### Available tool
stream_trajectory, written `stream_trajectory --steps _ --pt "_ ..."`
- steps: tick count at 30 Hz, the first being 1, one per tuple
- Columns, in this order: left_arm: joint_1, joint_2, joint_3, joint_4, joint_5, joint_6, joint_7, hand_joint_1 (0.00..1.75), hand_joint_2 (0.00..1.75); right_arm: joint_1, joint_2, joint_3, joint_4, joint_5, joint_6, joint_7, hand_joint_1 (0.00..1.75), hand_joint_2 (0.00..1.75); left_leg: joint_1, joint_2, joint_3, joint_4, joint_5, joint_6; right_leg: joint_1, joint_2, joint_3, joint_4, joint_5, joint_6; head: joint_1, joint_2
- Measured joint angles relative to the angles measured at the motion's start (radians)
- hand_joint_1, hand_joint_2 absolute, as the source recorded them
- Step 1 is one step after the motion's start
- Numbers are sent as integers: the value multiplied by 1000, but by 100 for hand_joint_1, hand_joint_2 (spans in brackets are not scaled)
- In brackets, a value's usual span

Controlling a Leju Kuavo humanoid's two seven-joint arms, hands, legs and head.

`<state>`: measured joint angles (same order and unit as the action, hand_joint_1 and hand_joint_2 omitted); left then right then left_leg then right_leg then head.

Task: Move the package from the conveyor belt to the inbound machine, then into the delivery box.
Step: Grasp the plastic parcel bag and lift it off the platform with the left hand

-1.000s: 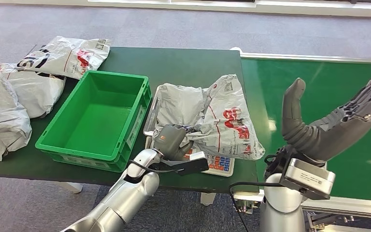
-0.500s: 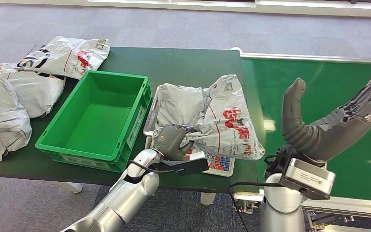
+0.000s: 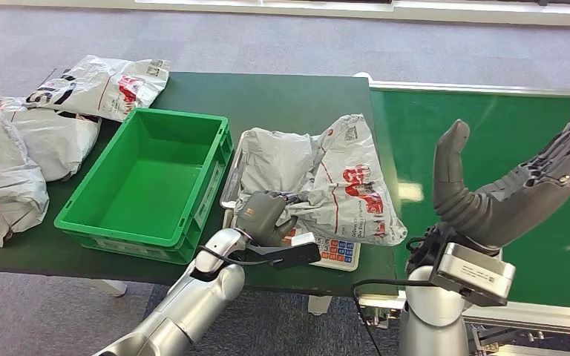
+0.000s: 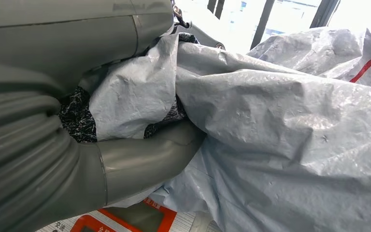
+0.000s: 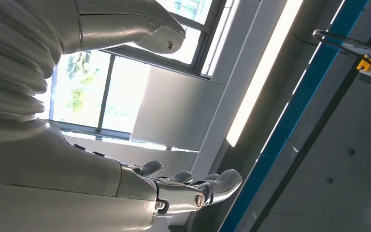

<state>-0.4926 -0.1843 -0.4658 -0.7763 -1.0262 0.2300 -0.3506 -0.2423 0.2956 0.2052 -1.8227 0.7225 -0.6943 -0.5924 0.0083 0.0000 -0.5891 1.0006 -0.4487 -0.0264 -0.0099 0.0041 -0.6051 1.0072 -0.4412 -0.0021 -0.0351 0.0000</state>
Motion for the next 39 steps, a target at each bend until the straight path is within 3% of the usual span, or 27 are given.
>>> stream_trajectory --steps 39 --pt "0 1 0 0 0 0 0 175 175 0 0 0 1 0 0 0 0 175 0 0 0 0 0 0 0 0 0 0 0 0 0 0"
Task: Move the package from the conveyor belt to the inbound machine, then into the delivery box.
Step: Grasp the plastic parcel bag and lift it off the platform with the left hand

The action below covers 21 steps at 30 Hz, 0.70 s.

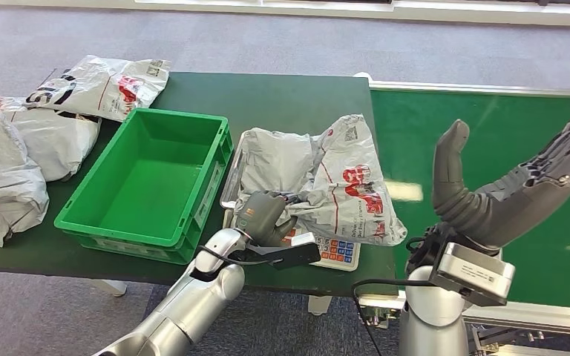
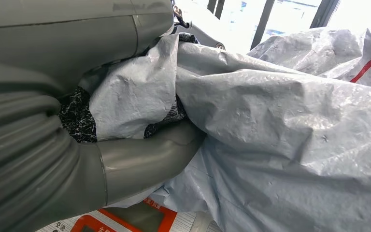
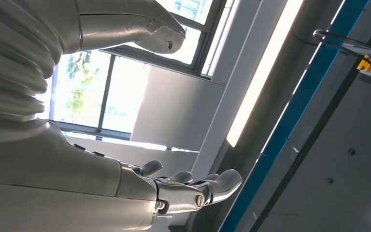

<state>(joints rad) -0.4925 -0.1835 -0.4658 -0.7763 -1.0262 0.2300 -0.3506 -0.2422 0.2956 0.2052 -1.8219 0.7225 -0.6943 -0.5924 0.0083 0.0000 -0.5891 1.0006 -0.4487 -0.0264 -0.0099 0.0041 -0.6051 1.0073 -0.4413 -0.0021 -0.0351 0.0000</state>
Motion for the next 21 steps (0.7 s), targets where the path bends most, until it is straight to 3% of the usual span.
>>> stream_trajectory --steps 21 --pt "0 0 0 0 0 0 0 175 175 0 0 0 0 0 0 0 0 175 0 0 0 0 0 0 0 0 0 0 0 0 0 0"
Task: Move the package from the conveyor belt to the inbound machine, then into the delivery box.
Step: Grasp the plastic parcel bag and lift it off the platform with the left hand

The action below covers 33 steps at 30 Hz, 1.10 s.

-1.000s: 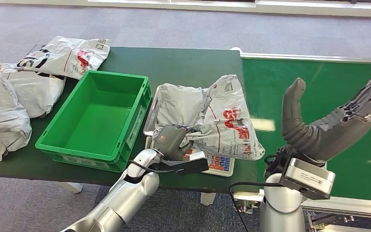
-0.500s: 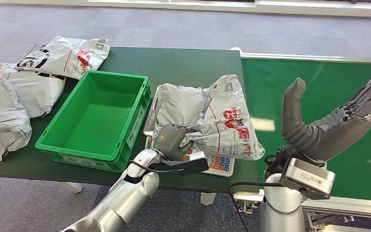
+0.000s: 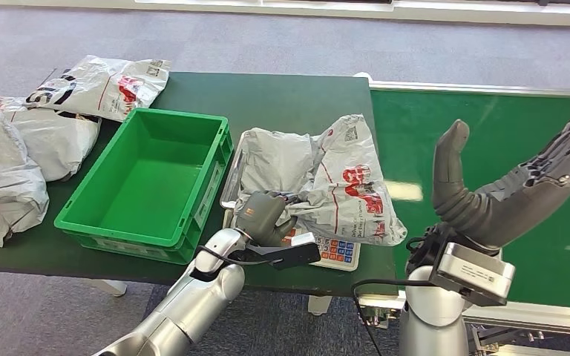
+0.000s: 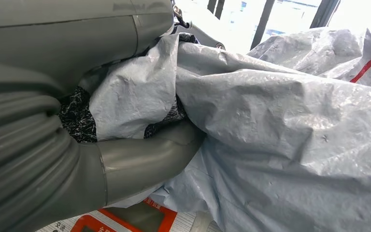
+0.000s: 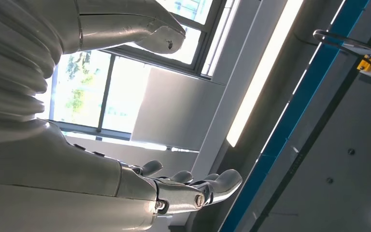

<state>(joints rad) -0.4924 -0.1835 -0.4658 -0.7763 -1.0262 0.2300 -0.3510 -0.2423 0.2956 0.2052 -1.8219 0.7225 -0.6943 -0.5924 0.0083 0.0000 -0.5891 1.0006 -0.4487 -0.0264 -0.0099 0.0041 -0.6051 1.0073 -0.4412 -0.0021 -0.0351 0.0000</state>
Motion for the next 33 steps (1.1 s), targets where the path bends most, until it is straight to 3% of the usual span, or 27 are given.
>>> stream_trajectory --steps 12,15,17,19,20,23,24,26,28,33 --pt "0 0 0 0 0 0 0 175 175 0 0 0 0 0 0 0 0 175 0 0 0 0 0 0 0 0 0 0 0 0 0 0" --pt "37 -9 28 -51 97 -93 -74 175 175 0 0 1 7 30 0 30 0 175 0 0 -1 0 0 0 0 0 1 0 0 0 0 0" --pt "110 -9 107 -208 326 -303 -155 175 175 -1 0 2 22 59 0 58 0 175 0 3 -2 -1 0 0 0 2 -2 1 0 0 0 0" --pt "165 -6 254 -411 728 -507 -124 175 175 -1 0 2 35 68 0 65 0 175 0 7 -3 -1 0 -1 0 6 -5 1 1 -1 0 0" --pt "180 -8 340 -495 981 -563 -83 175 175 -1 0 2 39 69 0 66 0 175 0 10 -2 -1 -1 -2 0 9 -6 1 1 -1 0 0" --pt "215 -15 529 -651 1689 -598 -40 175 175 -1 0 2 48 70 0 66 0 175 2 12 1 -2 -2 -4 0 11 -5 1 0 -3 -1 0" --pt "226 -19 557 -684 1851 -598 -50 175 175 -1 0 2 49 70 0 66 0 175 3 10 1 -2 -1 -4 1 9 -4 1 -1 -3 -1 0" --pt "243 -28 586 -730 2021 -598 -76 175 175 -1 0 2 52 68 0 65 0 175 4 4 0 -2 0 -4 3 3 -2 1 -2 -4 0 0" --pt "256 -30 609 -766 1966 -597 -92 175 175 -1 0 2 55 65 0 65 0 175 4 2 0 -2 0 -4 3 1 -1 1 -2 -4 0 0" --pt "281 -31 646 -825 1425 -595 -107 175 175 -2 0 3 61 64 0 66 0 175 2 1 0 -1 -1 -4 2 0 -1 1 -2 -4 0 0"
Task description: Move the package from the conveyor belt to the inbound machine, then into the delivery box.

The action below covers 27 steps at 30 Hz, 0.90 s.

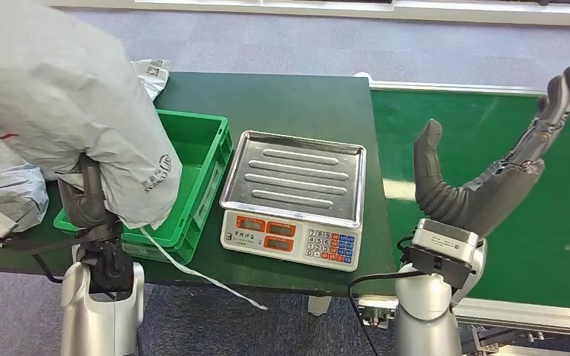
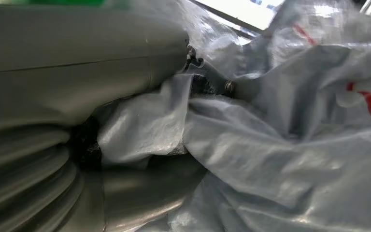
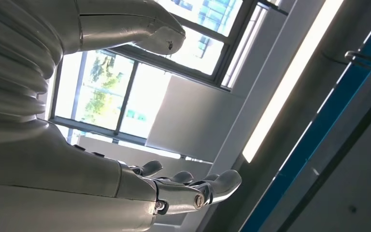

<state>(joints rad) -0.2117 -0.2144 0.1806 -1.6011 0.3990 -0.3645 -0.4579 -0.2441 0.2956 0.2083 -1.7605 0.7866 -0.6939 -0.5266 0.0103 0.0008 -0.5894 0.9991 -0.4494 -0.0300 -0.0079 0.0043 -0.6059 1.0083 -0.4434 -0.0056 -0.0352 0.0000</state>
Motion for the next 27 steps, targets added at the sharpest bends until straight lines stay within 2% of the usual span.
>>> stream_trajectory --steps 2,21,22,24,27 --pt "6 0 7 -13 -40 0 -1 175 175 0 0 0 3 1 0 0 0 175 0 0 0 0 0 0 0 0 0 0 0 0 0 0" --pt "20 0 21 -43 -17 12 -6 175 175 0 0 1 12 1 0 0 0 175 0 0 0 0 0 0 0 0 0 0 0 0 0 0" --pt "20 0 21 -43 -45 36 -15 175 175 0 0 1 12 2 0 0 0 175 0 0 0 0 0 0 0 0 0 0 0 0 0 0" --pt "18 0 21 -43 -196 165 -49 175 175 1 0 -1 11 9 0 4 0 175 0 0 1 0 0 0 0 0 0 0 0 0 0 0" --pt "8 -1 19 -39 -602 492 -78 175 175 2 0 -3 9 25 0 18 0 175 0 0 1 0 0 0 0 0 -1 0 0 0 0 0"
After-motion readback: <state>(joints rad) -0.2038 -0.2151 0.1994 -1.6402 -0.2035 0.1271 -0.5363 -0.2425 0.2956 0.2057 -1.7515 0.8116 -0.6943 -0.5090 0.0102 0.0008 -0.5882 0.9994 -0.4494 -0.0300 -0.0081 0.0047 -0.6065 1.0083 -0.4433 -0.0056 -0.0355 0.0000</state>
